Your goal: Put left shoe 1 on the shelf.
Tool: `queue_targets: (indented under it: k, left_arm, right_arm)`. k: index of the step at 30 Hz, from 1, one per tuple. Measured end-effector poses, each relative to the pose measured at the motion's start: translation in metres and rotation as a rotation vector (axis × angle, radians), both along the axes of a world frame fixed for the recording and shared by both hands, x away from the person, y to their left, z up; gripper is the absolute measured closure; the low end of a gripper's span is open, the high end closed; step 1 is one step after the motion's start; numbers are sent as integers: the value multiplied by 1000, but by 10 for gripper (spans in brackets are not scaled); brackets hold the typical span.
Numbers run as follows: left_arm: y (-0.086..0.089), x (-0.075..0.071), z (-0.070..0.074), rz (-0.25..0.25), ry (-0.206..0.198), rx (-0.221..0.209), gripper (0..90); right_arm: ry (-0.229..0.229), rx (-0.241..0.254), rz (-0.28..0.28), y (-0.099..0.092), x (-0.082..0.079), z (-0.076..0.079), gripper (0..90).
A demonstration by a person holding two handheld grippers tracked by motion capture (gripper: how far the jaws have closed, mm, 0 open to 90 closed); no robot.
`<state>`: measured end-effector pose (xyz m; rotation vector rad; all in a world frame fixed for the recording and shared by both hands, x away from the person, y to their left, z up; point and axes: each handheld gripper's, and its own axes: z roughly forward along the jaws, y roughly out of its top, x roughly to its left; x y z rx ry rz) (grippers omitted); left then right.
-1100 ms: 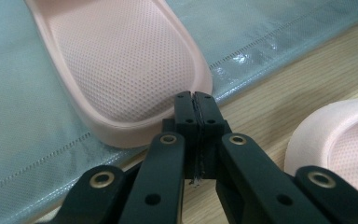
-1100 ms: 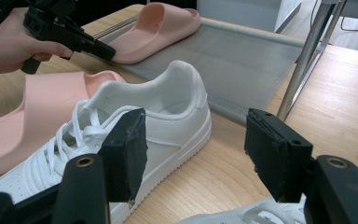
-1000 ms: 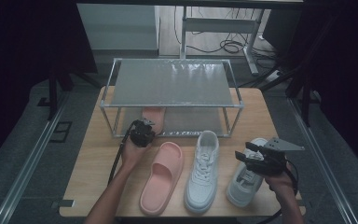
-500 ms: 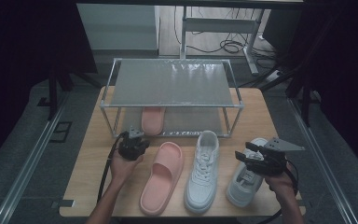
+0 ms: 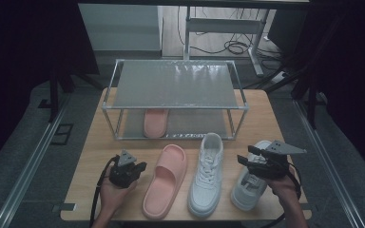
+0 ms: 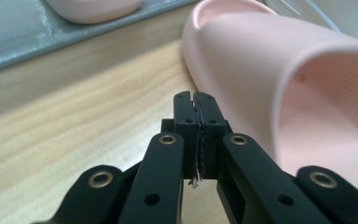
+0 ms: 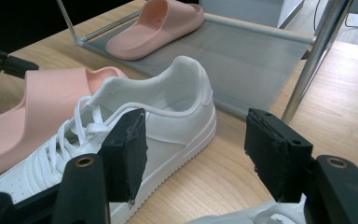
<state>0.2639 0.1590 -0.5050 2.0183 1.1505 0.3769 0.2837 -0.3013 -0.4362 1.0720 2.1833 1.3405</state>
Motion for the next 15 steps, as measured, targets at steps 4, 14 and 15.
queue_targets:
  k: [4,14,15]
  left_arm:
    - [6,-11,-4,6,11,-7,889]
    - [9,-16,-3,14,9,-16,886]
    - [9,-16,-2,17,10,-18,886]
  right_arm:
    - [0,-3,4,2,0,-1,393]
    - [4,-7,5,4,1,-3,392]
    - [6,-8,8,4,2,-3,392]
